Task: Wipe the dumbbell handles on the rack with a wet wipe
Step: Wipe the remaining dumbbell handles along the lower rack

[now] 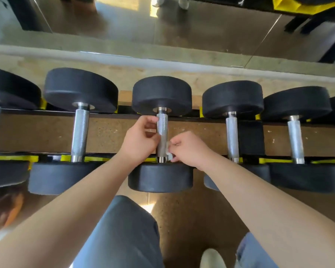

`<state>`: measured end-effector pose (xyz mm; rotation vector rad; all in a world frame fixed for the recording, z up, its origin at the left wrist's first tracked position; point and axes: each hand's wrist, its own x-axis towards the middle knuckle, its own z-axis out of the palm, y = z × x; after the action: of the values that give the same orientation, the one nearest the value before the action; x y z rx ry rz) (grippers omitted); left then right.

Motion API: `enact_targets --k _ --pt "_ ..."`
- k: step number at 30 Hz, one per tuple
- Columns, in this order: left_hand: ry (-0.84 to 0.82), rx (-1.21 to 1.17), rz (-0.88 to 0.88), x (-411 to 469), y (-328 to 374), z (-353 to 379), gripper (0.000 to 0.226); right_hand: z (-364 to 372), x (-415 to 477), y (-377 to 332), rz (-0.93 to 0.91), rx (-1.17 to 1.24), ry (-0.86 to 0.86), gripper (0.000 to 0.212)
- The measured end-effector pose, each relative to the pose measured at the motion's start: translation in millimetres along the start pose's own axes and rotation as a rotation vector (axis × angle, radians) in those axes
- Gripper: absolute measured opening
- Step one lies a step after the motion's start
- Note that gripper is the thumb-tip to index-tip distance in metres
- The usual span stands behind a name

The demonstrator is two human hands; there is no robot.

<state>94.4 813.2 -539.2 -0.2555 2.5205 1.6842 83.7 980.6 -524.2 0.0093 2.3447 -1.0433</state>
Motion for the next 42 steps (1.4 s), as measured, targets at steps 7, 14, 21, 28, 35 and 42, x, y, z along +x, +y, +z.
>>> enact_targets --k 7,14,21,28,35,42 --pt "0.030 -0.058 -0.054 1 3 3 0.041 -10 47 -21 -0.009 0.645 0.055 0.023" --pt "0.063 0.022 -0.113 3 -2 5 0.042 -34 44 -8 0.239 0.222 -0.578 0.033" --pt "0.038 -0.012 -0.172 -2 4 6 0.043 -21 56 -4 0.188 0.875 -0.414 0.050" --pt "0.039 -0.064 -0.203 -7 11 4 0.042 -16 52 -4 0.242 0.745 -0.424 0.049" --pt "0.039 -0.010 -0.170 -4 5 5 0.042 -23 52 -5 0.155 0.648 -0.396 0.036" --pt "-0.017 -0.018 -0.173 -2 7 -1 0.034 -22 40 -8 0.121 0.464 -0.258 0.021"
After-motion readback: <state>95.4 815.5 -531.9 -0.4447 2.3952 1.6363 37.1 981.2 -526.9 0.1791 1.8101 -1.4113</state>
